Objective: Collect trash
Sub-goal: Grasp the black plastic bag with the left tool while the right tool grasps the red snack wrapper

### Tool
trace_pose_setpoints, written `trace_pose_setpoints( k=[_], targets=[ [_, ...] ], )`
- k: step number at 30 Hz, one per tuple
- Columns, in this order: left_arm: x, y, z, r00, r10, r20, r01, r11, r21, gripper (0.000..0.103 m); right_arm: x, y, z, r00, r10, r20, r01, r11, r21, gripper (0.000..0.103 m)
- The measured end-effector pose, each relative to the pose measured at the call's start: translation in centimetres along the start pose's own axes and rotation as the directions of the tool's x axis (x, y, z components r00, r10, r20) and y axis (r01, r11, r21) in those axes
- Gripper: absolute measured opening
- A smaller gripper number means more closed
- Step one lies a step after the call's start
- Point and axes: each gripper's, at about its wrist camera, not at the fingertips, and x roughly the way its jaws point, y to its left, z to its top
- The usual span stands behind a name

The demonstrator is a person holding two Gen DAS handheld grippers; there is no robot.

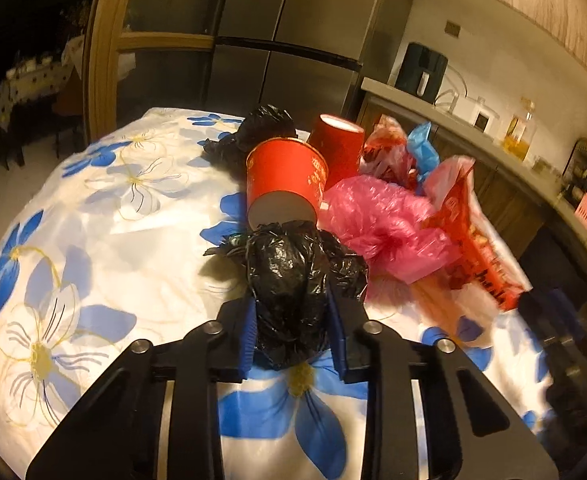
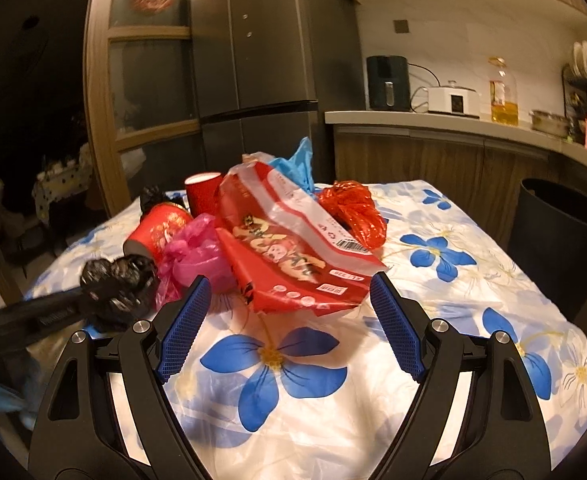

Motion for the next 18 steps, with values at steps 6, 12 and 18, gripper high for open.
trace_pose_setpoints(
  k=[6, 12, 18],
  targets=[
    [-2.7, 0.5, 0.2, 0.997, -0.002, 0.082, 0.005, 0.999, -0.038, 0.029, 1.2, 1.9, -0.4, 0.998, -0.061, -0.005, 0.060, 0.988, -0.139, 0.071],
    [-3.1, 0.2, 0.4, 0.996, -0.013, 0.090, 0.014, 1.000, -0.014, 0.029, 3.0, 3.8, -1.1, 0.986, -0.164, 0.011, 0.161, 0.948, -0.275, 0.065],
    [-2.9, -0.3, 0.5, 0.996, -0.014, 0.090, 0.015, 1.000, -0.007, 0.029, 4.8, 3.9, -1.1, 0.983, -0.183, -0.032, 0.165, 0.938, -0.306, 0.027]
  ],
)
